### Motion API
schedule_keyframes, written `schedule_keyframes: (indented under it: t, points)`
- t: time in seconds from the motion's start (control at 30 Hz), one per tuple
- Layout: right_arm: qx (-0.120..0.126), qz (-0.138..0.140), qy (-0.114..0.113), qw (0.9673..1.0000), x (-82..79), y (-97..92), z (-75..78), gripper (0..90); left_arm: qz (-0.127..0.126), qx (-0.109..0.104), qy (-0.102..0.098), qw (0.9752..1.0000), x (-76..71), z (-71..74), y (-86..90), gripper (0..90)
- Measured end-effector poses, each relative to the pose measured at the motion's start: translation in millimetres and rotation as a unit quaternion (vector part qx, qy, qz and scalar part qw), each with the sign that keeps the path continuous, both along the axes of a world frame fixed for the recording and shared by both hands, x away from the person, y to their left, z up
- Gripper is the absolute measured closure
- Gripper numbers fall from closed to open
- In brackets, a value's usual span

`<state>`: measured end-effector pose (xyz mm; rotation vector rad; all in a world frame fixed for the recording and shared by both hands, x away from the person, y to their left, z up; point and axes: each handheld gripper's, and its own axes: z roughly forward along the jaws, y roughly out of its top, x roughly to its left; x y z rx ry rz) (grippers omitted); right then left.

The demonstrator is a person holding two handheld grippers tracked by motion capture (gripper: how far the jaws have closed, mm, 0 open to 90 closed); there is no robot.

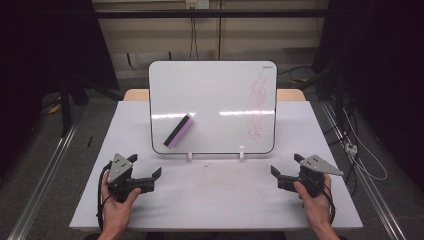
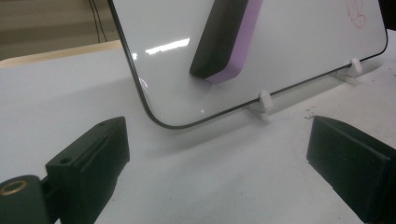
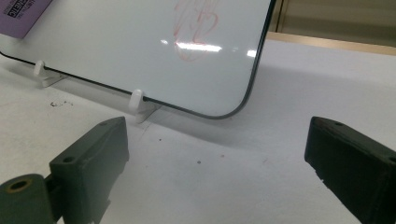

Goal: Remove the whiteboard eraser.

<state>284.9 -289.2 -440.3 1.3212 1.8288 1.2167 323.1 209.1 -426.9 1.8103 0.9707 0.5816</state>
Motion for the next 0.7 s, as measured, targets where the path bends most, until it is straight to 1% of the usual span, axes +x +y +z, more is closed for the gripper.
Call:
schedule_keyframes:
  t: [0.03,0.07,0.2,0.27,0.33,0.37,0.4,0.53,0.57,0.6,0.67,0.7]
  points:
    - [-0.001,0.000,0.001,1.0000,0.3,0.0,-0.3,6.1,0.001,-0.002,-0.001,1.0000,-0.4,0.3,-0.3,5.5]
    - [0.000,0.001,0.001,1.0000,0.6,-0.1,-0.3,6.1,0.000,0.000,-0.001,1.0000,-0.5,0.8,0.0,5.5]
    - [0.002,0.003,0.001,1.0000,0.6,0.1,-0.2,6.0,0.000,-0.002,0.006,1.0000,-0.5,1.6,-0.3,5.6]
    - [0.003,0.005,0.002,1.0000,1.0,0.1,-0.3,6.0,-0.003,0.002,0.009,1.0000,0.1,2.3,-0.4,5.6]
    - [0.006,0.007,0.003,1.0000,1.4,0.0,-0.5,6.0,-0.004,0.001,0.009,0.9999,0.7,2.8,-1.6,5.7]
    - [0.007,0.008,0.003,0.9999,1.7,0.1,-0.7,6.0,-0.004,0.007,0.008,0.9999,1.0,3.1,-2.1,6.0]
    - [0.005,0.008,0.003,1.0000,2.1,0.4,-0.9,6.0,-0.005,0.007,0.010,0.9999,2.0,3.8,-2.9,5.9]
    - [0.006,0.012,0.006,0.9999,2.9,1.8,-1.4,6.0,-0.013,-0.003,0.035,0.9993,8.5,6.6,-5.4,6.0]
    - [0.005,0.014,0.005,0.9999,2.9,2.0,-1.5,6.0,-0.011,0.002,0.037,0.9993,9.8,8.0,-5.8,6.0]
    - [0.004,0.014,0.005,0.9999,2.8,2.3,-1.4,6.0,-0.009,-0.003,0.037,0.9993,10.7,9.0,-7.2,6.1]
    - [0.004,0.015,0.004,0.9999,2.6,2.4,-1.2,6.0,-0.018,-0.004,0.040,0.9990,13.9,11.7,-8.7,6.0]
    - [0.005,0.015,0.005,0.9999,2.7,2.4,-1.2,6.0,-0.023,-0.002,0.042,0.9988,16.0,13.5,-9.7,6.5]
